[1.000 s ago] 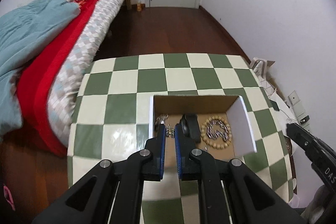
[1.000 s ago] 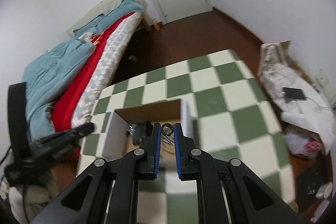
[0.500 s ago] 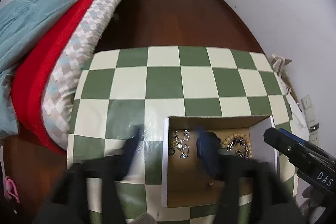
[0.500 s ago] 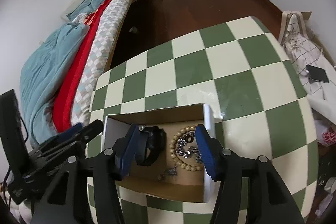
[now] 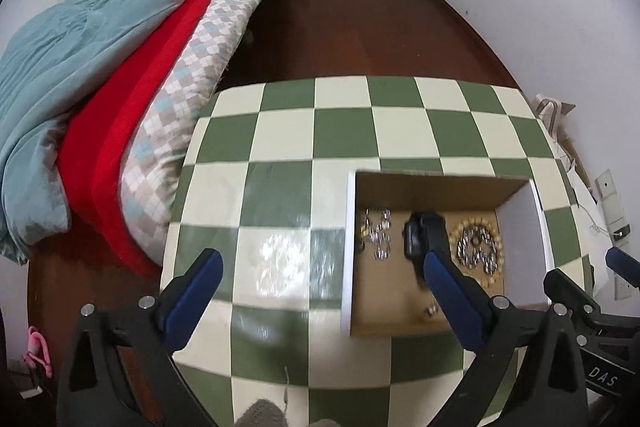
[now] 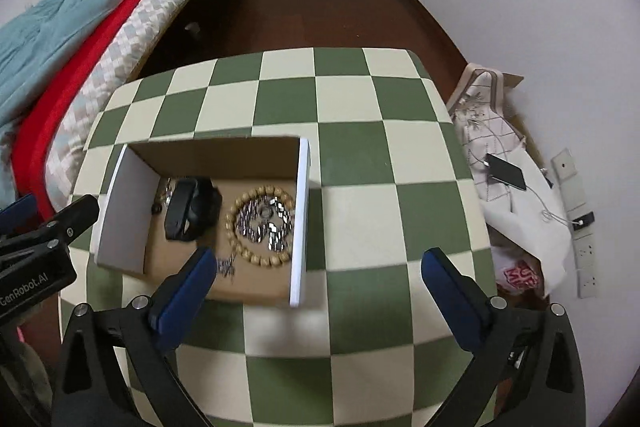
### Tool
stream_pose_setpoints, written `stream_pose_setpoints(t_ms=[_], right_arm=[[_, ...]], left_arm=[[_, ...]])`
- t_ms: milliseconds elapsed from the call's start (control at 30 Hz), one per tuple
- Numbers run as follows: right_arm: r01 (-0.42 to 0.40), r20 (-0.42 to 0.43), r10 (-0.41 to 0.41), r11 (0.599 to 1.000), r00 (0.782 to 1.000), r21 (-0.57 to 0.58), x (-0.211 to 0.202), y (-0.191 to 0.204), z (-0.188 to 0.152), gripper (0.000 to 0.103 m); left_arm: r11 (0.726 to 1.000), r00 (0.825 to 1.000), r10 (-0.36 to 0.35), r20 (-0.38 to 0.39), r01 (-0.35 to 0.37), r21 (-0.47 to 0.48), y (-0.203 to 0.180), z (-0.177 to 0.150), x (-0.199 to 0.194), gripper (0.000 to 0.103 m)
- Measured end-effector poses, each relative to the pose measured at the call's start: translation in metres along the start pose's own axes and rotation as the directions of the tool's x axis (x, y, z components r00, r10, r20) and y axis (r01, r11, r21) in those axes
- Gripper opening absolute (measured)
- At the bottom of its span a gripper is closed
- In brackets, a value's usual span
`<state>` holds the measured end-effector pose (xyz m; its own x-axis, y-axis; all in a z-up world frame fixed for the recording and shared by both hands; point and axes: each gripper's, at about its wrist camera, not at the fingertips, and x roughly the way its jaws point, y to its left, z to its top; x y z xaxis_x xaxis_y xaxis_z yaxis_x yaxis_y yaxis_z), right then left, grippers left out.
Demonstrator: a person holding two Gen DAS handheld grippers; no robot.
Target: Organize jewelry
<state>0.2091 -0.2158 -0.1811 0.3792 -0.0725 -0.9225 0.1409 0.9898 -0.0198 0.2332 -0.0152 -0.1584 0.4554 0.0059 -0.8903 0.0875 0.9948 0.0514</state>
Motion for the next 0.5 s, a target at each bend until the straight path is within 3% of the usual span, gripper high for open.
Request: stream_pose_setpoints(t_ms=[300, 500], right_arm=[[0.02, 0.035, -0.02, 1.0, 0.999, -0.009, -0.049, 0.004, -0.026, 0.103], [0.044, 0.112, -0.042, 0.999, 0.993, -0.011, -0.103, 0.006, -0.042, 0.103]], left_arm=[[1.0, 0.999, 0.012, 0.037, -0.012, -0.01, 0.002, -0.025, -0.043, 0.103], [0.999, 0.996, -0.004, 0.092, 0.008, -0.041, 0.011, -0.041, -0.088, 0.103]])
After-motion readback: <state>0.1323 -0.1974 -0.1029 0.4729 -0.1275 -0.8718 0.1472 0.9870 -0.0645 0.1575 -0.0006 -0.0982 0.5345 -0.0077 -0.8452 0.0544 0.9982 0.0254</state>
